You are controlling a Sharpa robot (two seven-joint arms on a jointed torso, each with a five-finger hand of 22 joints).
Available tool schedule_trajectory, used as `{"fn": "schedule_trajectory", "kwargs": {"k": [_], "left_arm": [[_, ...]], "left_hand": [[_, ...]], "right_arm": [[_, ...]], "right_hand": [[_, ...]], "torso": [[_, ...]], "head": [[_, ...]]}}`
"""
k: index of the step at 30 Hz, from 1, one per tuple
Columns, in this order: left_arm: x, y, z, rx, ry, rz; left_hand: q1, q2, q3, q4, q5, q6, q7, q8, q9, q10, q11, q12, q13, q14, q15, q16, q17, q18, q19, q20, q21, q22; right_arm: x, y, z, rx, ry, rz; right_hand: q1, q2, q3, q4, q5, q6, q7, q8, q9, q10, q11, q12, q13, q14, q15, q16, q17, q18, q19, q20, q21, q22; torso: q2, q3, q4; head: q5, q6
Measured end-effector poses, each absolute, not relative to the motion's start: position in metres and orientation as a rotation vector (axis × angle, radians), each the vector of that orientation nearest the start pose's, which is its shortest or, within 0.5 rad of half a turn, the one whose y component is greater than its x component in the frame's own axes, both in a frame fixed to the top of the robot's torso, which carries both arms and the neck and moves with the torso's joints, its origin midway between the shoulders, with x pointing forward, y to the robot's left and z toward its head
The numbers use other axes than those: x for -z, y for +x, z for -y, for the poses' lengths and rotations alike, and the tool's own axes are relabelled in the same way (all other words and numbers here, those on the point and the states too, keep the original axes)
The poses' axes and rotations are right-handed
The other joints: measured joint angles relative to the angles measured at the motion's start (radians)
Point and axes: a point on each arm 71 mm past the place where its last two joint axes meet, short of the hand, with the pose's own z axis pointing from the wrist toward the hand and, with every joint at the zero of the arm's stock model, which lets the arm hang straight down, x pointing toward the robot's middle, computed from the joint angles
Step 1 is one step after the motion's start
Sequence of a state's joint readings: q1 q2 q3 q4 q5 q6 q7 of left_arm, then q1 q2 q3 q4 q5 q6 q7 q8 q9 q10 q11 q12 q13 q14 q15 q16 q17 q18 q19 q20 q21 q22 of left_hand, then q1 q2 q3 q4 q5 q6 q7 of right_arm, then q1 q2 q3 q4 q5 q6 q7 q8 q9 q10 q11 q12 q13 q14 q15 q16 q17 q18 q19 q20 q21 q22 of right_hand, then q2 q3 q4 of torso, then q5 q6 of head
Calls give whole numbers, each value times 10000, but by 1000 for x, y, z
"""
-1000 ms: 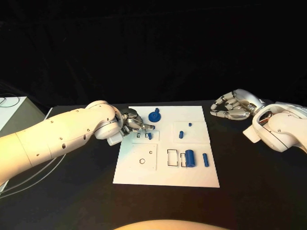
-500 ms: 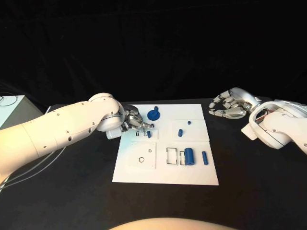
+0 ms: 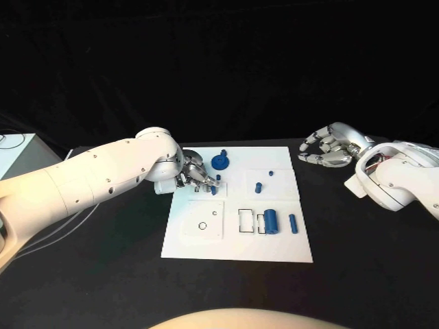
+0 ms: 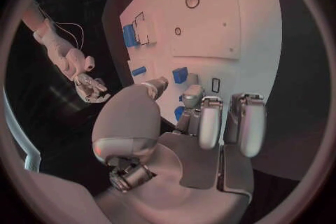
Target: Assemble the parts on the task board
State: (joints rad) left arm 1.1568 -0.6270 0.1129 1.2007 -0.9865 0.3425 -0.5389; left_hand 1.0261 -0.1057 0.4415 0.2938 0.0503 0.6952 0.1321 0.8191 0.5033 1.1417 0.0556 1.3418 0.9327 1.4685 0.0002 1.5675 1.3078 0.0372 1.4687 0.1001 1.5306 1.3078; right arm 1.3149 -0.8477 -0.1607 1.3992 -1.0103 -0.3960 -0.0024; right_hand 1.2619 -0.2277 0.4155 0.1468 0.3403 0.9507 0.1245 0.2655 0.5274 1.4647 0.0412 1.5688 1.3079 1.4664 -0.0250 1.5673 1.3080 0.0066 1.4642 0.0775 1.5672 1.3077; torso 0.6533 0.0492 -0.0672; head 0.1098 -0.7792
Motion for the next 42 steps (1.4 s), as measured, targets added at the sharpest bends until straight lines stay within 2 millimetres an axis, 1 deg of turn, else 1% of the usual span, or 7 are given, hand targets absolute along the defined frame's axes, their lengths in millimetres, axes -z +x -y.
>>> {"fn": "schedule_trajectory", "kwargs": {"k": [9,12,18,23,26,36,42], "left_arm": [[232,528,-187,4734,-2888,-24830],[234,529,-186,4710,-2871,-24864],[235,529,-185,4663,-2883,-24893],[236,529,-186,4627,-2909,-24901],[236,529,-187,4614,-2921,-24901],[236,529,-187,4632,-2943,-24908],[236,528,-187,4847,-3162,-24962]], "left_hand": [[0,0,-27,-28,0,0,0,-1,38,-36,33,-40,-50,0,0,0,-1,2,0,0,0,-1],[57,57,29,-84,0,-34,-33,-1,59,-93,20,-39,-77,0,0,0,-1,2,0,0,0,-1],[223,197,219,-260,0,-73,2,-4,135,-108,34,-39,-77,0,0,0,-1,1,0,1,0,-2],[340,234,391,-305,0,-73,2,-4,171,-142,0,-65,-77,0,1,0,-1,1,0,1,0,-2],[387,192,473,-332,0,-73,1,-4,200,-142,0,-90,-65,0,1,0,-1,2,0,1,0,-2],[675,173,1279,-666,0,-110,-35,97,395,-179,-37,-90,-28,-37,-35,0,-2,4,-38,-37,0,-2],[856,221,2403,-1203,-4,-184,-71,235,600,-232,-91,-153,-32,-34,-110,0,-2,3,-37,-111,-1,-3]], "right_arm": [[176,515,245,-7373,2361,-16615],[177,515,245,-7369,2374,-16617],[178,514,245,-7353,2398,-16661],[180,514,244,-7337,2424,-16724],[181,514,245,-7325,2439,-16751],[184,513,244,-7306,2467,-16854],[187,513,243,-7306,2473,-16942]], "right_hand": [[0,0,-28,27,-39,0,1,-38,-1,0,0,0,-1,0,0,-1,-1,1,0,0,-1,-1],[0,0,-28,27,-39,0,1,-38,-1,0,0,0,-2,0,0,-1,-1,1,0,0,-1,-2],[0,0,-34,33,-62,0,1,-38,-2,0,0,0,-3,0,0,-2,-2,1,36,35,-1,-2],[1,0,-56,54,-78,0,1,-81,2,0,-1,0,-3,0,0,-6,-2,2,36,35,-1,-3],[1,0,-56,54,-77,0,0,-86,7,0,0,0,-4,0,0,-6,-3,1,36,35,-2,-3],[1,0,-55,53,-77,1,0,-86,7,0,-1,-1,-4,0,-1,-6,-4,1,36,35,-2,-4],[1,0,-71,69,-119,1,0,-86,6,0,-1,-1,-5,0,-1,-7,-4,1,36,35,-3,-4]], "torso": [[-3,0,0],[-3,-4,4],[-5,-7,12],[-7,0,12],[-8,2,12],[-3,1,18],[0,2,21]], "head": [[-71,-16],[-81,-17],[-78,-11],[-72,-35],[-85,-52],[-99,-80],[-95,-88]]}}
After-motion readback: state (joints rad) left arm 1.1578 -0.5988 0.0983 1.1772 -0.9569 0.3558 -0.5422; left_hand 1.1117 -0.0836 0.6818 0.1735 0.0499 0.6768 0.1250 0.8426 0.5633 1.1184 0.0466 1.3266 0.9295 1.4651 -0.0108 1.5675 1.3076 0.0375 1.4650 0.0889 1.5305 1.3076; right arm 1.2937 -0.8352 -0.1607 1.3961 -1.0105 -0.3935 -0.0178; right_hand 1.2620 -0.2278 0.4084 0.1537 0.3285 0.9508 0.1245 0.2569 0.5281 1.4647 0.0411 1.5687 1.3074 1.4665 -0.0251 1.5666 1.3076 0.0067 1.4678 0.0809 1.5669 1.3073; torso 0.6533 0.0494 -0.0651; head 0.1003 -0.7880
